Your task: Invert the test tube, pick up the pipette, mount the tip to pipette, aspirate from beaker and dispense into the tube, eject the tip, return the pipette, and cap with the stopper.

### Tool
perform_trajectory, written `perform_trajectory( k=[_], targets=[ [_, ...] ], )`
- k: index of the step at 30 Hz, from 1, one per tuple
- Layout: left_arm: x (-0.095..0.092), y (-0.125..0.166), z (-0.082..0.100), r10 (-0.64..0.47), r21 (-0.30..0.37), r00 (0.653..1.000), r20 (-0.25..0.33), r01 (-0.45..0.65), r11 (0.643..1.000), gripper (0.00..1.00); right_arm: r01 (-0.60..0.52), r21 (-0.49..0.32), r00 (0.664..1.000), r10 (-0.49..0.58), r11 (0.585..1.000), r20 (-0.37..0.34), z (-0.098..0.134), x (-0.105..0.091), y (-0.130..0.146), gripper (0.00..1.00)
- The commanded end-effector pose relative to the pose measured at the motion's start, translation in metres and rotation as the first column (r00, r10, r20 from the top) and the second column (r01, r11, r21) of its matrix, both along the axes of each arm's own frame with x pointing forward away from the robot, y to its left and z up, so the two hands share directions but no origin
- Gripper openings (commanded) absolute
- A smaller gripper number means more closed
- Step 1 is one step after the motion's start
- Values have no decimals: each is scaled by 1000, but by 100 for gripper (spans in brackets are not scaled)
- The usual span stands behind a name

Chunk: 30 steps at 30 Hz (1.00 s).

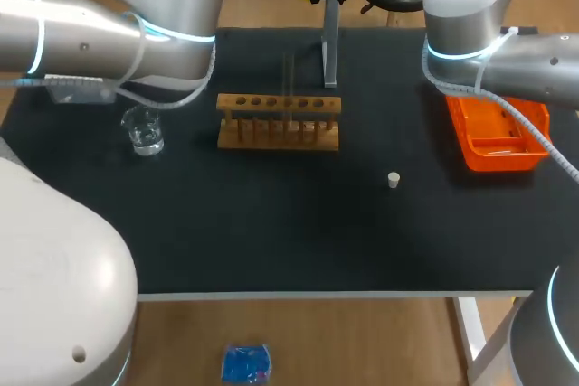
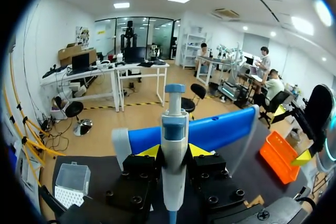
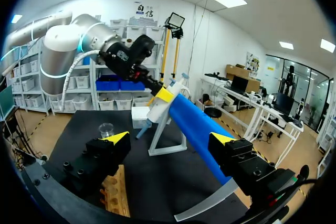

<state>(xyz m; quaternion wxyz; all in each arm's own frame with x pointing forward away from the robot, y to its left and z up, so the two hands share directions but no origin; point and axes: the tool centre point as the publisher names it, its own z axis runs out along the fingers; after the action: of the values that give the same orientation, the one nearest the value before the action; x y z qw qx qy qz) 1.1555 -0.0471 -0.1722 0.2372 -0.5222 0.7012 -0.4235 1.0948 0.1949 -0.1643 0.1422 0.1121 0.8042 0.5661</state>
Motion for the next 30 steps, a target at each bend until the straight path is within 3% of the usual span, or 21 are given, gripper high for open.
perform_trajectory(
  k=[1,30],
  targets=[
    [8,-3,0,6,21,999,-46,-5,1000,0,-1,-3,1000,1,1000,-2,1,0,0,100],
    [6,-1,-8,55,39,994,-96,-52,998,0,-1,-3,1000,1,1000,-2,1,0,0,100]
  ],
)
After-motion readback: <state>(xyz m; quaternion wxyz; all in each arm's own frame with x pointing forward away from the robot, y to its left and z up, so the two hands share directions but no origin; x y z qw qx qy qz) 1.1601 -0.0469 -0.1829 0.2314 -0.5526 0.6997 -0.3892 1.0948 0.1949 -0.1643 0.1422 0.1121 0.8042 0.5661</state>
